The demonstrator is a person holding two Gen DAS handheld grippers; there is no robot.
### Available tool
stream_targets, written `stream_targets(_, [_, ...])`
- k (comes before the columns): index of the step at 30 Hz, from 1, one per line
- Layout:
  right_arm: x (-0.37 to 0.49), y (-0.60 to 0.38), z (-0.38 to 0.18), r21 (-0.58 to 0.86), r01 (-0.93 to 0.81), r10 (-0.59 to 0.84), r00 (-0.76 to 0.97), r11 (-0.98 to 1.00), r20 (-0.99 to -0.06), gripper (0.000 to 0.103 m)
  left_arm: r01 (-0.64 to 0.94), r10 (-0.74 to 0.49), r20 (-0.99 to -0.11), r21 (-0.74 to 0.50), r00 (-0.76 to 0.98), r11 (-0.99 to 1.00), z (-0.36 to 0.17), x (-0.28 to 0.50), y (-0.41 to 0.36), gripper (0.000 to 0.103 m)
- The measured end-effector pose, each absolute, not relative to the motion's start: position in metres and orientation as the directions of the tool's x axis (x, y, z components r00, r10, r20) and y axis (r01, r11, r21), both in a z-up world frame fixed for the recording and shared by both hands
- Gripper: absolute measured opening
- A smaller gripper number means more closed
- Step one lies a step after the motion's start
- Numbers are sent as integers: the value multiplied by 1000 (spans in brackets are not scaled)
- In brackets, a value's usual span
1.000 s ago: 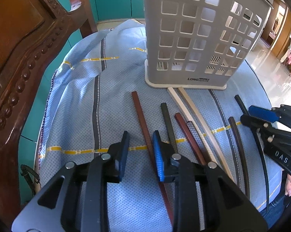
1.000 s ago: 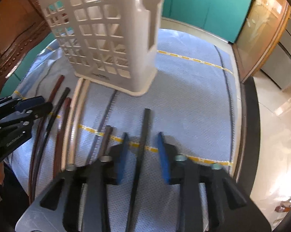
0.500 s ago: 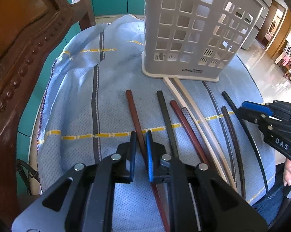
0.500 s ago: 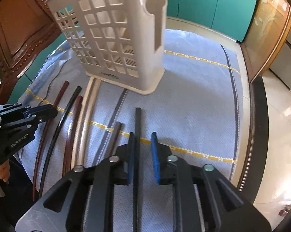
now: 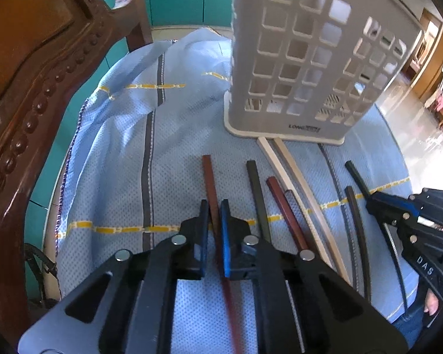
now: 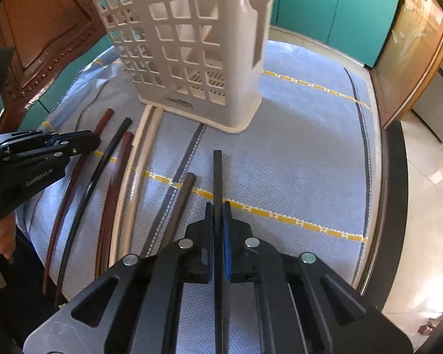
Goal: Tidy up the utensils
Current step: 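Lift both held chopsticks and carry them above the white basket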
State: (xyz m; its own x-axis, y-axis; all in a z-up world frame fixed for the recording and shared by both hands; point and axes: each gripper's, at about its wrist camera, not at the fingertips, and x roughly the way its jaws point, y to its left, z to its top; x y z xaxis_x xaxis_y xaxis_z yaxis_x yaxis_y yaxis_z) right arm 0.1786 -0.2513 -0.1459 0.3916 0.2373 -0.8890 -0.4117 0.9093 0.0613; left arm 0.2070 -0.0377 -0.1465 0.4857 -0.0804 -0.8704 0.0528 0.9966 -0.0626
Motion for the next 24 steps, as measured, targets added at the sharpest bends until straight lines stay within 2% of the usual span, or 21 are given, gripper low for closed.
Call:
stream_targets(5, [162, -267, -97, 135, -447, 361, 473, 885, -804, 6, 68, -115, -794, -93, 597, 993, -102, 186, -26, 7])
stream_targets(11, [131, -306, -20, 263, -480, 525, 567, 837, -635, 6, 132, -200, -636, -153, 745, 979, -20, 143, -11, 7])
stream_targets(17, [136, -322, 54, 366, -515, 631, 628, 775, -455, 7, 153, -200, -459, -138, 865, 979, 70, 124, 6, 7])
stream_targets(22, [166, -323, 109, 413, -495, 627, 720, 764, -297, 7, 123, -176, -307, -184, 935, 975, 136, 143, 21, 7])
stream_targets(24, [180, -325, 119, 430, -458, 595, 757, 778, -269, 7, 115, -177, -269, -230, 947, 966, 150, 151, 23, 7])
